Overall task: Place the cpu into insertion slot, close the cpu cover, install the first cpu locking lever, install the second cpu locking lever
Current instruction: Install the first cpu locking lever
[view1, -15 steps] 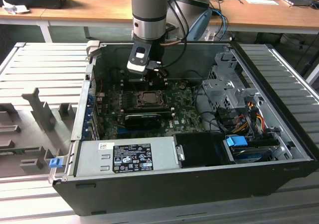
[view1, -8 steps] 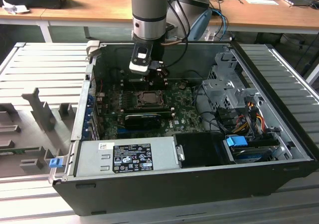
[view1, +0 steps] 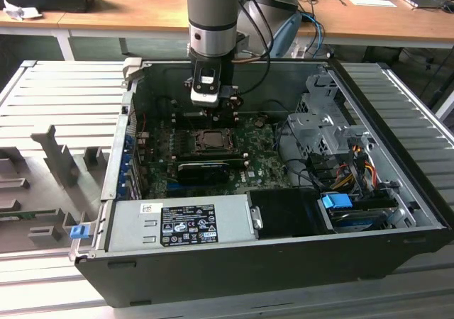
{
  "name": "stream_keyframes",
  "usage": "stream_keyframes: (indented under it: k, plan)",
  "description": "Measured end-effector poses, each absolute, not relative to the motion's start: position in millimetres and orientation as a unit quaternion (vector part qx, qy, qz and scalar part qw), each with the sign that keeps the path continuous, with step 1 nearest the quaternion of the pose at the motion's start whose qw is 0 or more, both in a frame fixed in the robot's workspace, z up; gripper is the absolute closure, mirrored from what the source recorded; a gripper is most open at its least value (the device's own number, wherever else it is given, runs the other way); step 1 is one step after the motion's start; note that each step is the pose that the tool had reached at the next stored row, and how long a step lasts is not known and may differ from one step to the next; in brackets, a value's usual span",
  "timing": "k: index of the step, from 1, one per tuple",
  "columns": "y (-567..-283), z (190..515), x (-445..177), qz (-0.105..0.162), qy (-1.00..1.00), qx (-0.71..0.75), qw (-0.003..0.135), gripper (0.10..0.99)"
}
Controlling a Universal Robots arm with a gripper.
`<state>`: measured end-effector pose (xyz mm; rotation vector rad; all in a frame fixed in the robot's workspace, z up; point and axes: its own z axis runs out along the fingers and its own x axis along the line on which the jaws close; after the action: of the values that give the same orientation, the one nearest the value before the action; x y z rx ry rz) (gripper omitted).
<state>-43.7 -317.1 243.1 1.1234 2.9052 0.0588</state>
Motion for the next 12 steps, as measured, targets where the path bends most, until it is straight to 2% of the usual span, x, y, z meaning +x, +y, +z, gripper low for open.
stream_keyframes:
  k: [12]
  plan:
    - [-317, 255, -44, 0.019, 0.939, 0.344, 0.013, 0.98]
